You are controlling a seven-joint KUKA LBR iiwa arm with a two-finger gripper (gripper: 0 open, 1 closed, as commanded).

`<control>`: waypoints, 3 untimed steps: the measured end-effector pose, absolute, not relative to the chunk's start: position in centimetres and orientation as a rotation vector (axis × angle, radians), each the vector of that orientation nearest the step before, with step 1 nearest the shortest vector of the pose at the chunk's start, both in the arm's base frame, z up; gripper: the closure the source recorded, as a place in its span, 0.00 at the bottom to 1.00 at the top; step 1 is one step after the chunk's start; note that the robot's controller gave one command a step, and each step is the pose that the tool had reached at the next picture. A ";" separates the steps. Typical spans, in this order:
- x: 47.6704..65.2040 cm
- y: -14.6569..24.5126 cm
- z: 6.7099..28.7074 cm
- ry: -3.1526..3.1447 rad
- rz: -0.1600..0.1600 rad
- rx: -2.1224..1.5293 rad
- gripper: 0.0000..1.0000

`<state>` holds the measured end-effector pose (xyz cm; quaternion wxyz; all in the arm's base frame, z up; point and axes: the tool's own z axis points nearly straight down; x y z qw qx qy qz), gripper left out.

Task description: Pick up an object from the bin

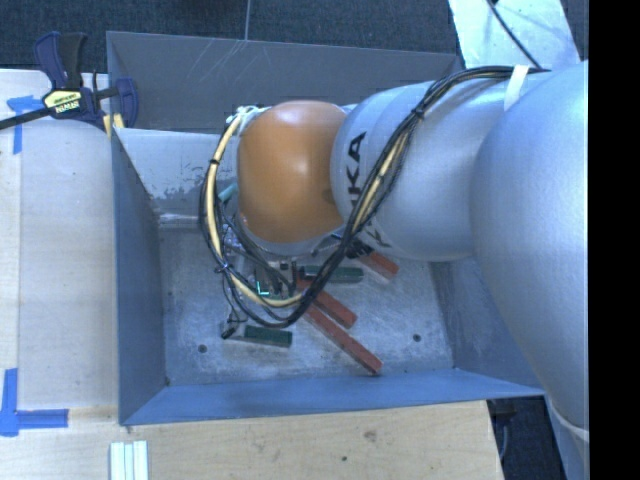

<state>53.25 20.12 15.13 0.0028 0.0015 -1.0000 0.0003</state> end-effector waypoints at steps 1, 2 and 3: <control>49.4 16.1 6.7 -3.127 0.003 0.243 0.00; 49.7 16.3 7.1 -3.137 -0.003 0.242 1.00; 51.1 16.8 23.3 -3.147 -0.004 0.192 1.00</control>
Offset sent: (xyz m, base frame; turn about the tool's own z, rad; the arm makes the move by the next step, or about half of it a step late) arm -0.0372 -0.0380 -0.0813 -0.1530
